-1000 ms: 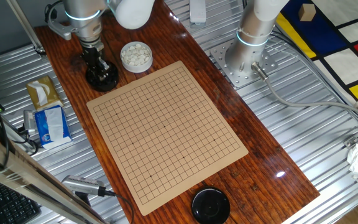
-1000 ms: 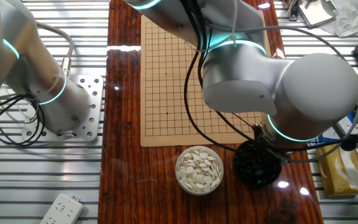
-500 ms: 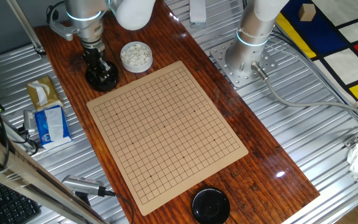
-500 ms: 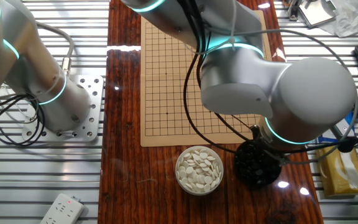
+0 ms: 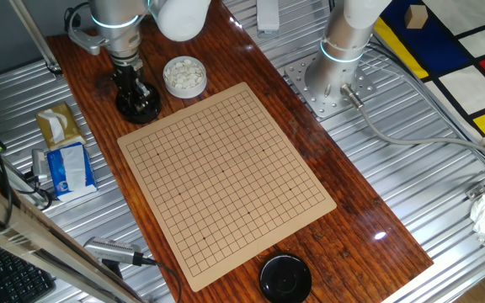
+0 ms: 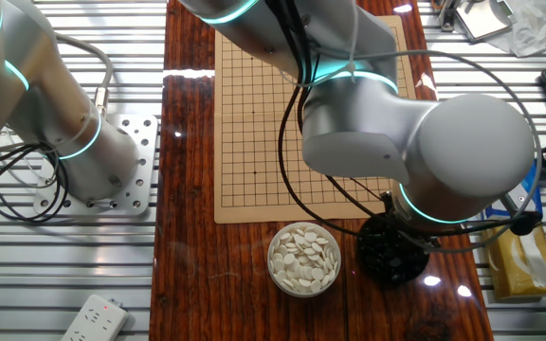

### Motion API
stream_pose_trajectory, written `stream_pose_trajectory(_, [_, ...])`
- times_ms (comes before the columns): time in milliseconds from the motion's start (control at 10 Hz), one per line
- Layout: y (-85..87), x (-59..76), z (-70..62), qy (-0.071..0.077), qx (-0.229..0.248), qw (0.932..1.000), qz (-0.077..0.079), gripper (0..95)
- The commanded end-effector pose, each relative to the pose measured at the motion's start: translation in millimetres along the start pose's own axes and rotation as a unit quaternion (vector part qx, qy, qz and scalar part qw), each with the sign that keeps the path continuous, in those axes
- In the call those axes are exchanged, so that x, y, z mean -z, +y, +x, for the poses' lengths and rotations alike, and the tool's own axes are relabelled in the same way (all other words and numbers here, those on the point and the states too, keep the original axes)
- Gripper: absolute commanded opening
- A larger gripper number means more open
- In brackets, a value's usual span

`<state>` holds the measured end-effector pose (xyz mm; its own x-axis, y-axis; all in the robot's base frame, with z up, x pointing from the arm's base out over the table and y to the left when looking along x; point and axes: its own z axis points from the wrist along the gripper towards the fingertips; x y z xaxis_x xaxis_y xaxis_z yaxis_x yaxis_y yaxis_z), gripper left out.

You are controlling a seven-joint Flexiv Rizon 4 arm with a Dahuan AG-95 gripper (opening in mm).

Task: Play the first move as black on the 3-4 point in the upper right corner of the Go board

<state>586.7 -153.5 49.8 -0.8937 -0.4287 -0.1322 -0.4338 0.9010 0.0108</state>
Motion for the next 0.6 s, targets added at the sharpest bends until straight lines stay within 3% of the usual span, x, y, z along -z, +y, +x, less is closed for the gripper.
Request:
stream_pose_trajectory(100, [0.0, -0.1, -0.5, -0.002, 0.001, 1.0, -0.001, 19.0])
stream_pose_trajectory(600, [-2.9, -0.1, 1.6, -0.007, 0.009, 0.9999, 0.0, 19.0])
